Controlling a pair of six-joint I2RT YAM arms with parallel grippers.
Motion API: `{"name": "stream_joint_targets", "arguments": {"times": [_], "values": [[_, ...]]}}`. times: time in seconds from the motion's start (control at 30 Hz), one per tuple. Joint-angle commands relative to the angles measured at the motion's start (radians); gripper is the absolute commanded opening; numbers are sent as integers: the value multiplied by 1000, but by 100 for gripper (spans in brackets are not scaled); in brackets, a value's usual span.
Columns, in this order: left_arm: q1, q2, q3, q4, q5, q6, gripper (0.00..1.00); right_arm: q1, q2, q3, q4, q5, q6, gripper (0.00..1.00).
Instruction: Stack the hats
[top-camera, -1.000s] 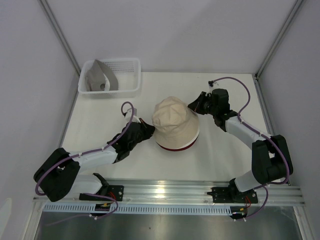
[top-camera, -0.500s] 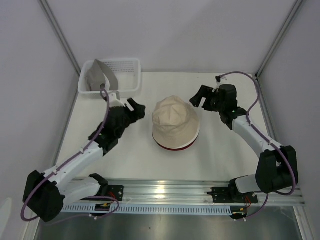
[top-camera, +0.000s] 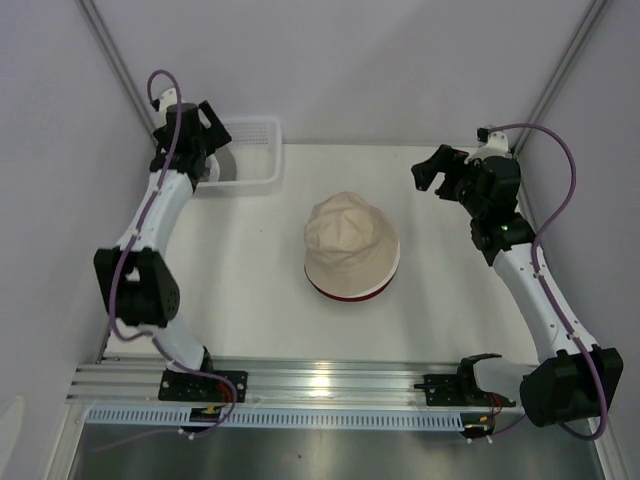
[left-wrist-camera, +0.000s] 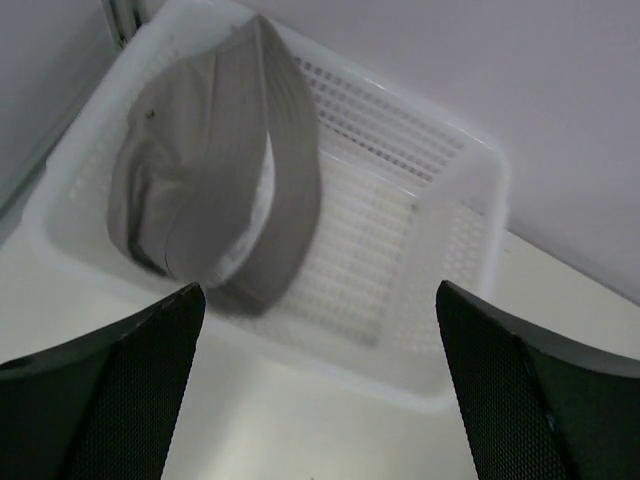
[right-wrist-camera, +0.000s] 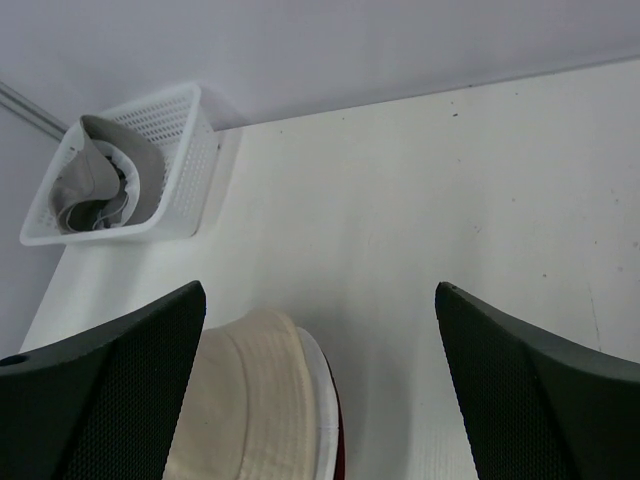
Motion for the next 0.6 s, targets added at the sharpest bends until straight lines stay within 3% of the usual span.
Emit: {"name": "stream_joint_targets", "arguments": {"times": [0.0, 0.07, 0.17, 0.3, 0.5, 0.57], "values": [[50, 270, 250, -184, 71, 165, 99, -6, 38, -10, 43, 17, -22, 99], [50, 406, 522, -348, 45, 245, 98, -6, 57, -7, 59, 5, -24, 100], [50, 564, 672, -439, 21, 325, 95, -11, 100, 8, 72, 2, -13, 99], [88, 595, 631, -387, -7, 370, 90, -14, 149, 44, 58, -6, -14, 99], [119, 618, 605, -441, 20, 411, 83, -12, 209, 85, 41, -18, -8, 99], [119, 607, 565, -442, 22, 436, 76, -14, 221, 88, 53, -23, 2, 99]]}}
